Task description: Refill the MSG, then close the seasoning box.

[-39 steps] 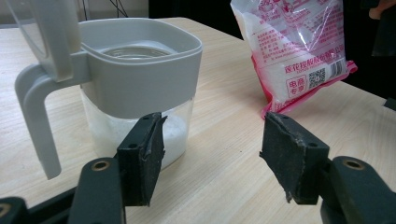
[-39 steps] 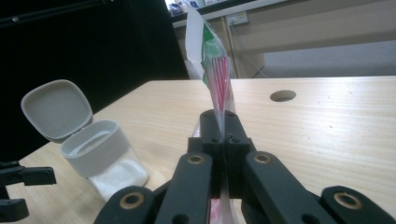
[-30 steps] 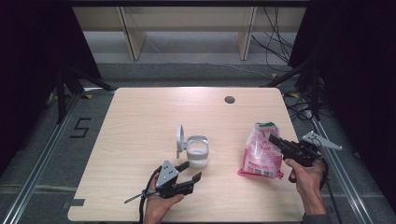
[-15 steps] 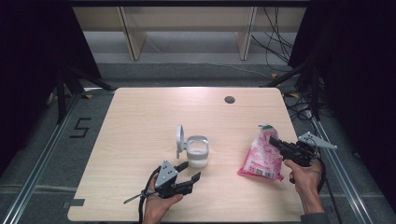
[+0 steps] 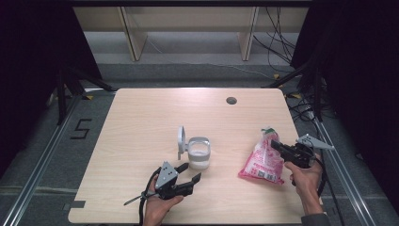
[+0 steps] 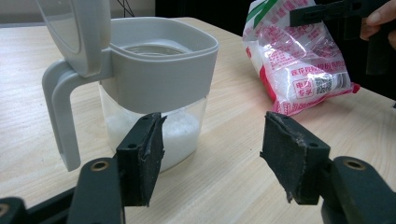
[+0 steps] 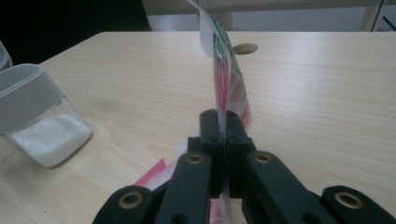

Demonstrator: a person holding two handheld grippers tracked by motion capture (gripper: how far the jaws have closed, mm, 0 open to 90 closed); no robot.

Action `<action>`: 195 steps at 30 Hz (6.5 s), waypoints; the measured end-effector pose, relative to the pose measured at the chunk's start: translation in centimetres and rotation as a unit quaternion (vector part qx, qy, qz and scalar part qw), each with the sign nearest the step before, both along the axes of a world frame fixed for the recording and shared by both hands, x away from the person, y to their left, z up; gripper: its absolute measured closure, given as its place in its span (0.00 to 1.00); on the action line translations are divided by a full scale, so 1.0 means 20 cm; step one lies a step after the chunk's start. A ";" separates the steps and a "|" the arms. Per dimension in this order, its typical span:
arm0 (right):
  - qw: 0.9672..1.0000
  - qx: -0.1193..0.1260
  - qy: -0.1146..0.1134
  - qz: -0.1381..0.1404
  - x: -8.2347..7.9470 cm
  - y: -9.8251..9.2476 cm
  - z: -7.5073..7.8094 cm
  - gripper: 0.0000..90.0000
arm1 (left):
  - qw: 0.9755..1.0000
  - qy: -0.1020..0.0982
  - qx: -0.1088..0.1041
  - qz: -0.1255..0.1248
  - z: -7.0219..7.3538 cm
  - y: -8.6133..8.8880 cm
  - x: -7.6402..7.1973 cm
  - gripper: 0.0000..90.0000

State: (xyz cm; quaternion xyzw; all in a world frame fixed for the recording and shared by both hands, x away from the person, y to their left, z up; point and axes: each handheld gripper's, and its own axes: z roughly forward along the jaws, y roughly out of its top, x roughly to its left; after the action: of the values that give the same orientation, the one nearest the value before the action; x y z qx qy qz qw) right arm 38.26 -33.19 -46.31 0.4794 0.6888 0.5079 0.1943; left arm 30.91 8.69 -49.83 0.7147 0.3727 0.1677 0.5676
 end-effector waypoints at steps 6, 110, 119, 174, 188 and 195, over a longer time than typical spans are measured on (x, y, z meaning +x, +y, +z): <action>1.000 -0.009 -0.005 0.002 0.01 -0.01 -0.01 1.00 | 1.000 0.001 0.004 0.004 0.00 0.01 0.00 0.42; 0.991 -0.081 0.011 0.107 -0.23 0.51 -0.02 0.22 | 0.995 -0.056 0.043 0.076 0.17 0.33 0.19 0.90; 0.988 -0.097 0.007 0.117 -0.24 0.51 -0.02 0.23 | 0.994 -0.068 0.057 0.071 0.19 0.33 0.21 0.99; 0.990 -0.073 0.017 0.116 -0.28 0.53 -0.01 0.23 | 0.993 -0.096 0.055 0.027 0.32 0.20 0.21 0.99; 0.988 -0.091 0.007 0.121 -0.28 0.52 -0.01 0.23 | 0.991 -0.117 0.062 0.010 0.34 0.16 0.21 0.99; 0.989 -0.079 0.019 0.121 -0.29 0.52 -0.01 0.23 | 0.991 -0.119 0.065 -0.002 0.34 0.12 0.20 0.99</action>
State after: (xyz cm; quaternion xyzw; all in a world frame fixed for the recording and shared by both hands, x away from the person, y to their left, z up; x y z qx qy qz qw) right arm 32.46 -22.73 -46.57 0.3851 0.7834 0.4625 0.1554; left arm 34.99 11.03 -43.08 0.7256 0.2895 0.2748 0.5606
